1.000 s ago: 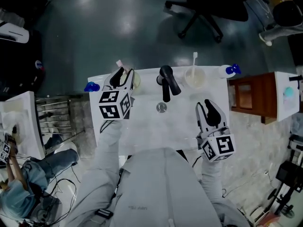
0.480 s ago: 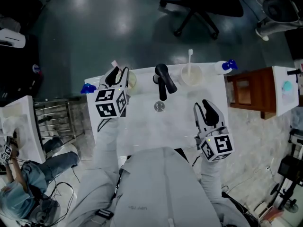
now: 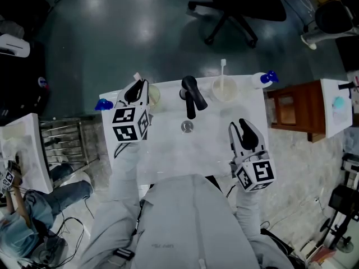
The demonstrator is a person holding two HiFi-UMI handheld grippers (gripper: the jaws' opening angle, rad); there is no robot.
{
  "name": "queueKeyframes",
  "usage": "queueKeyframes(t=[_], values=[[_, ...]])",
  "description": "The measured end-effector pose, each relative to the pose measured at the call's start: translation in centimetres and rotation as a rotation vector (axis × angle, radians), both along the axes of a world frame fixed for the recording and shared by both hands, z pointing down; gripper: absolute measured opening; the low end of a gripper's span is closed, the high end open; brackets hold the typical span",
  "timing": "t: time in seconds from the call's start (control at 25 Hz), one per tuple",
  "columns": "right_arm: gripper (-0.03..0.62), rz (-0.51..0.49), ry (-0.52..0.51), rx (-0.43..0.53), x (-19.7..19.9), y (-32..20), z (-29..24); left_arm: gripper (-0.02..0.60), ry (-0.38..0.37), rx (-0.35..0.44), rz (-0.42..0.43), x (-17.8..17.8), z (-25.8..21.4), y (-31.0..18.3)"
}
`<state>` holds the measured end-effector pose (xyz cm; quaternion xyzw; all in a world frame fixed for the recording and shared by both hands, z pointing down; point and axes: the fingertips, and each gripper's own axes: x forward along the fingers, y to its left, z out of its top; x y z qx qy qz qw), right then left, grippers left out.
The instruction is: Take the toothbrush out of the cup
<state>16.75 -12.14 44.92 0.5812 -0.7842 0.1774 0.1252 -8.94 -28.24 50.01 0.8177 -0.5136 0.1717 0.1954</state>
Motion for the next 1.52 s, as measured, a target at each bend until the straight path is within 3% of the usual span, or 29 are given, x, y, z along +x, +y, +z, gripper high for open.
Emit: queueKeyframes(t=[0.36,0.8,1.32,1.52], values=[[0.106,-0.007,-0.008,0.026,0.1,0.1,-0.7,0.041,0.027,0.027,0.016,0.7,-1.6,0.6],[0.106,-0.034,-0.027,0.095,-0.4,-0.3,-2.9,0.038,0.019,0.117,0.039,1.3,-6.2,2.1],[0.106,-0.108,-0.060,0.183,-2.4,-0.4,-5.6,0.037,0.052,0.259,0.039,0.2,-13.8,7.1],[0.106,-0.145,-0.062,0.203,-3.5,-0.5,-6.3,0.037,0.091,0.275,0.052,0.0,-15.6,9.8]])
